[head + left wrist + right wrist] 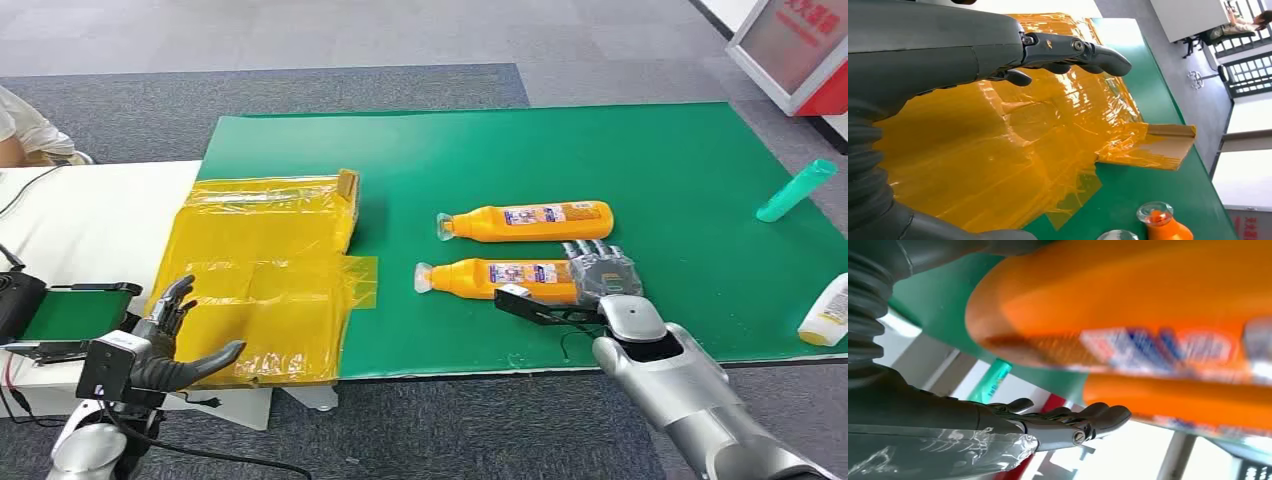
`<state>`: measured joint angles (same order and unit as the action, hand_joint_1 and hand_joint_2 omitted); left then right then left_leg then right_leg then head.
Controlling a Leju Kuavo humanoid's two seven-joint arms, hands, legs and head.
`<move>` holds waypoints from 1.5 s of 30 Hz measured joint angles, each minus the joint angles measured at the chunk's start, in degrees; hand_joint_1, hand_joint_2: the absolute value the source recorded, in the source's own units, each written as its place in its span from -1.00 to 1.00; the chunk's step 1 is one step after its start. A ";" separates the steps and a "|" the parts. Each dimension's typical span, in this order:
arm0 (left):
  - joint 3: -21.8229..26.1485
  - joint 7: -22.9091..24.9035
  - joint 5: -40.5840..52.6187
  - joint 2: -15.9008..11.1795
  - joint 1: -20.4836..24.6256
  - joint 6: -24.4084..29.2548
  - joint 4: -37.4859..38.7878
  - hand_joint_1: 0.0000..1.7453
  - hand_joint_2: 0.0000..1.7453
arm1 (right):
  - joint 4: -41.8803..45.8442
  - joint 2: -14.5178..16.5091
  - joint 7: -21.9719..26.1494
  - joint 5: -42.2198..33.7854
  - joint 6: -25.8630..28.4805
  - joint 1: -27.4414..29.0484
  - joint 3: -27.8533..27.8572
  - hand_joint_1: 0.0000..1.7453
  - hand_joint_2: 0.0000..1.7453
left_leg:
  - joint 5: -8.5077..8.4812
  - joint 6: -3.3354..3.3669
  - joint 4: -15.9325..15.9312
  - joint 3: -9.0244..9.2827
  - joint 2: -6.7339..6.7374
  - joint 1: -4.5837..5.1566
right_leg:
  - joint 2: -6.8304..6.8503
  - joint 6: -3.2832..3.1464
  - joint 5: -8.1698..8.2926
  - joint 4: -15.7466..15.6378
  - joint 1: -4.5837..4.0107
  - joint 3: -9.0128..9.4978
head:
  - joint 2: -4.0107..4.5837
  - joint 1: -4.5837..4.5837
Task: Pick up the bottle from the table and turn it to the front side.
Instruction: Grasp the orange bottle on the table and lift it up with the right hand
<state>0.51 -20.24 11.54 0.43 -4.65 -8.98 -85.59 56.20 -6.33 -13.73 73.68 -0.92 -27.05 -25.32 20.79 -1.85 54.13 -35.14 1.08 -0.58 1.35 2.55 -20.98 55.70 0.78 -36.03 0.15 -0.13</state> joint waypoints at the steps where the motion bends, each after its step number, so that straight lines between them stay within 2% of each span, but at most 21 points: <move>1: 0.00 0.00 -0.01 0.03 0.03 0.00 0.01 -1.00 1.00 | -0.54 0.00 0.10 0.22 -0.29 -0.31 -0.30 -1.00 1.00 | 0.00 0.00 0.00 0.00 0.00 0.00 | 0.00 0.00 0.00 0.00 0.00 0.00 | 0.00 0.00; 11: -0.06 -0.21 -1.29 0.14 0.70 -0.74 0.09 -1.00 1.00 | -10.93 0.78 3.82 1.35 -5.35 -7.47 -4.91 -1.00 1.00 | 0.00 0.01 0.00 0.09 0.00 0.00 | -0.01 -0.01 0.03 0.00 0.00 0.07 | 0.00 0.01; 12: -0.11 -0.23 -1.37 0.14 0.72 -0.85 0.09 -1.00 1.00 | -11.82 0.97 4.18 1.42 -5.64 -8.06 -5.28 -0.82 1.00 | -0.01 0.01 0.00 0.11 0.00 0.00 | -0.01 -0.01 0.04 0.00 0.00 0.09 | 0.00 0.01; 15: -0.29 -0.31 -1.73 0.14 0.79 -1.20 0.09 -1.00 1.00 | -14.43 1.63 5.13 1.42 -6.19 -9.75 -6.32 0.68 1.00 | -0.05 0.03 0.00 0.15 0.00 0.00 | -0.01 -0.01 0.10 0.00 0.00 0.13 | 0.00 0.01; 16: -0.32 -0.33 -1.85 0.14 0.81 -1.28 0.09 -1.00 1.00 | -15.26 1.84 5.46 1.28 -6.31 -10.23 -6.65 1.00 1.00 | -0.07 0.04 0.00 0.16 0.00 0.00 | -0.01 -0.01 0.11 -0.01 0.00 0.14 | 0.00 0.01; 29: -0.34 -0.53 -3.08 0.14 1.14 -1.34 0.09 -1.00 1.00 | -19.14 2.70 8.11 -2.96 -4.88 -12.77 -8.55 1.00 1.00 | -0.20 -0.03 0.00 0.17 0.00 0.00 | -0.02 -0.02 0.23 -0.01 0.00 0.12 | 0.00 0.01; 31: -0.34 -0.55 -3.20 0.14 1.25 -1.37 0.08 -1.00 1.00 | -18.57 2.70 9.70 -7.45 -3.70 -12.29 -7.96 1.00 1.00 | -0.20 -0.03 0.00 0.18 0.00 -0.01 | -0.03 -0.02 0.23 -0.01 -0.01 0.12 | 0.00 0.01; 36: -0.34 -0.70 -4.11 0.14 1.10 -1.32 0.01 -1.00 1.00 | -9.51 3.02 17.89 -29.94 -2.89 -5.26 -1.73 1.00 1.00 | -0.19 -0.02 0.00 0.07 -0.01 -0.02 | 0.00 0.00 0.20 0.00 -0.01 0.08 | 0.00 0.02; 41: -0.33 -0.85 -4.87 0.15 0.78 -0.85 -0.22 -1.00 1.00 | -1.11 3.41 20.86 -38.92 -3.10 0.97 2.71 1.00 1.00 | -0.15 0.01 0.00 -0.02 -0.01 -0.01 | 0.01 0.05 0.15 -0.01 -0.01 0.01 | 0.00 0.00; 43: -0.33 -0.88 -5.25 0.25 0.53 0.12 -0.72 -1.00 1.00 | 3.72 3.69 23.48 -44.56 -2.18 4.30 4.24 1.00 1.00 | -0.09 0.03 0.00 -0.03 -0.01 0.00 | 0.00 0.05 0.14 -0.01 0.00 -0.01 | 0.00 0.01; 45: -0.37 -0.22 -4.75 0.44 0.28 1.43 -1.69 -1.00 1.00 | 9.85 3.97 24.75 -46.70 -0.68 8.11 4.73 1.00 1.00 | -0.05 0.04 0.00 -0.03 -0.01 0.00 | 0.00 0.06 0.10 -0.01 0.00 -0.03 | 0.00 0.01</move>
<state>0.14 -20.46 6.79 0.86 -4.37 -7.55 -87.28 66.05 -2.36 11.03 26.99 -1.61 -18.94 -20.59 20.74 -1.81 54.13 -35.17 1.07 -0.58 1.35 2.61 -20.88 55.69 0.78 -36.06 0.15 -0.12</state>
